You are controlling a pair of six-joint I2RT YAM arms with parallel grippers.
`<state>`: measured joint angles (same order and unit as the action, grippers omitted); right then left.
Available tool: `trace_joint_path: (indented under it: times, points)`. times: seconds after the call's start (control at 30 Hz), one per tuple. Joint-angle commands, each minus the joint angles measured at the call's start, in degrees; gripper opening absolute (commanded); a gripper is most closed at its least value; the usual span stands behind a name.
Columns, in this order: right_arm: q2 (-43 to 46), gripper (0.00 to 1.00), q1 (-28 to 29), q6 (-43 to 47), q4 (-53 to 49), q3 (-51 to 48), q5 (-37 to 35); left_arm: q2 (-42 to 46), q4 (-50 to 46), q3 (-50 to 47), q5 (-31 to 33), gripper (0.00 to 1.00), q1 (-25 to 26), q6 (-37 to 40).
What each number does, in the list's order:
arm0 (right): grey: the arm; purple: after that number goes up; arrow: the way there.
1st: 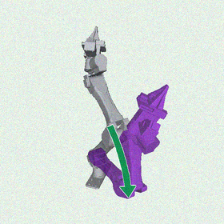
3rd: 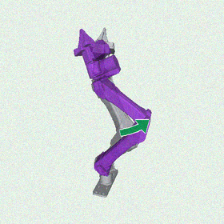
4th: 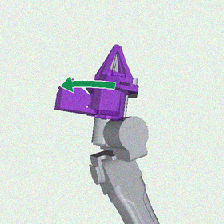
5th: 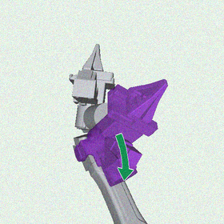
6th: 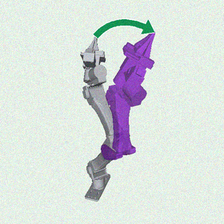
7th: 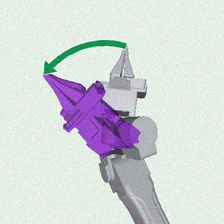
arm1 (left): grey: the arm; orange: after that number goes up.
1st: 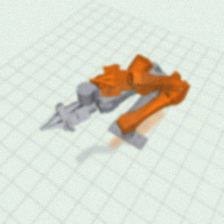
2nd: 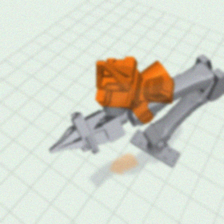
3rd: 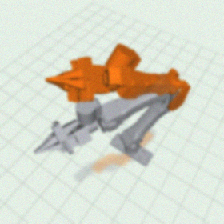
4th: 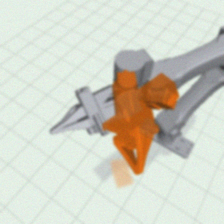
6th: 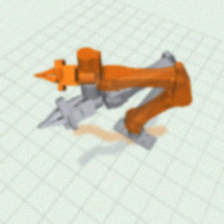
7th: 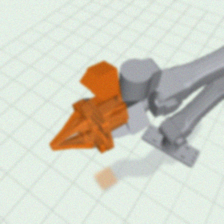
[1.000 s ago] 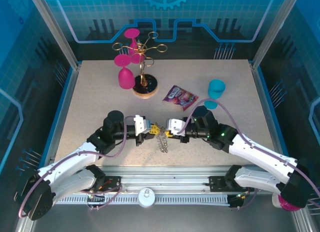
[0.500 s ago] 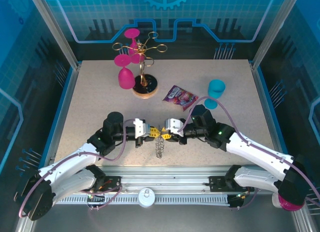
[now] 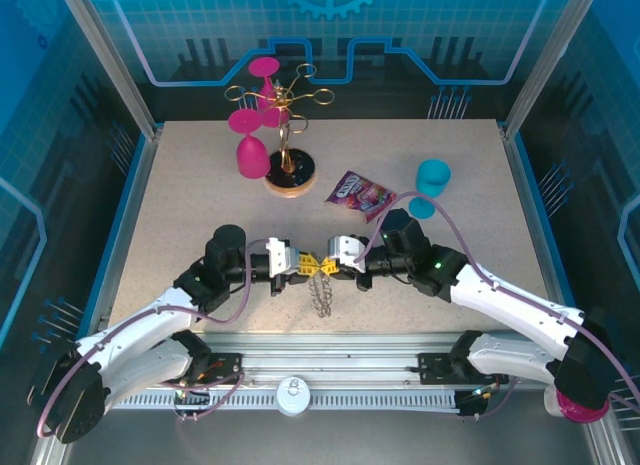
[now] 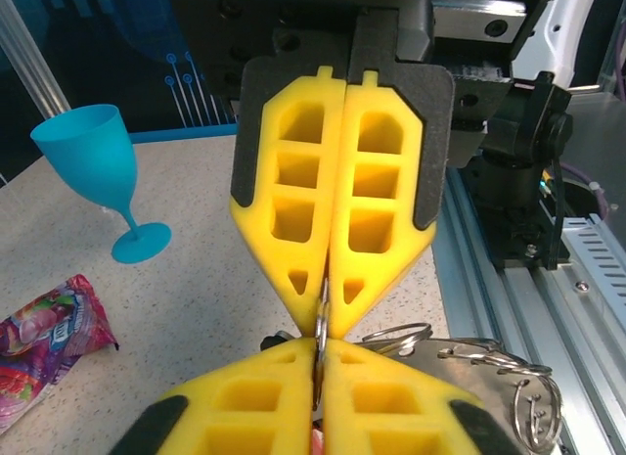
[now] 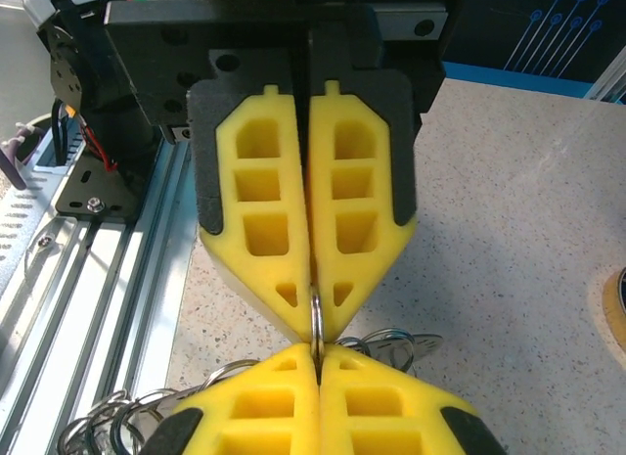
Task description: Put the keys on the keyring
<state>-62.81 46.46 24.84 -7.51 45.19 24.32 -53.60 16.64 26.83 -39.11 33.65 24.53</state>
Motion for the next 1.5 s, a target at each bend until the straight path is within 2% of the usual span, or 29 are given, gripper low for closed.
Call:
trace_joint_path:
  times: [0.0,0.07,0.2,0.43,0.6,0.63,0.73,0.83,0.93,1.03,1.2,1.47]
  points:
    - [-1.0,0.00,0.9,4.4,-5.7,4.2,-2.1,1.1,-3.8,2.0,3.6,0.13,0.3,3.0]
    - [-2.0,0.00,1.8,6.8,-10.2,6.8,-4.4,0.9,-7.4,3.4,4.8,0.14,0.4,4.7]
    - [-4.9,0.00,3.8,10.7,-17.1,11.3,-7.9,-0.1,-12.4,5.6,5.1,0.12,0.4,7.0]
    - [-11.5,0.00,7.1,14.7,-25.9,19.5,-13.1,-0.6,-13.4,6.5,4.5,0.11,0.8,8.2]
    - [-13.6,0.00,8.1,15.3,-28.4,23.4,-11.9,-0.7,-15.7,7.3,4.3,0.04,1.1,10.1]
    - [-13.5,0.00,8.1,15.0,-28.2,23.5,-11.8,-0.5,-15.6,7.2,4.1,0.00,1.1,10.4]
    - [-11.7,0.00,6.8,12.6,-25.6,22.1,-10.3,0.7,-13.7,5.9,2.7,0.00,1.1,10.5]
    - [-7.8,0.21,3.6,8.5,-19.3,17.4,-6.6,2.4,-8.0,2.9,1.2,0.00,1.2,9.4]
    - [-3.5,0.26,1.0,6.4,-12.4,11.0,-3.3,3.3,-3.5,1.0,-0.1,0.00,1.1,7.4]
    - [-1.5,0.28,0.1,5.4,-8.3,7.2,-2.2,3.2,-2.3,0.6,-1.7,0.00,1.1,6.3]
    - [-1.5,0.28,-0.1,5.0,-6.9,5.8,-0.3,2.8,-1.9,0.7,-3.1,0.00,1.1,5.3]
    - [-0.9,0.25,-0.3,4.9,-8.0,5.5,0.3,2.1,-1.9,1.5,-0.7,0.00,1.1,4.6]
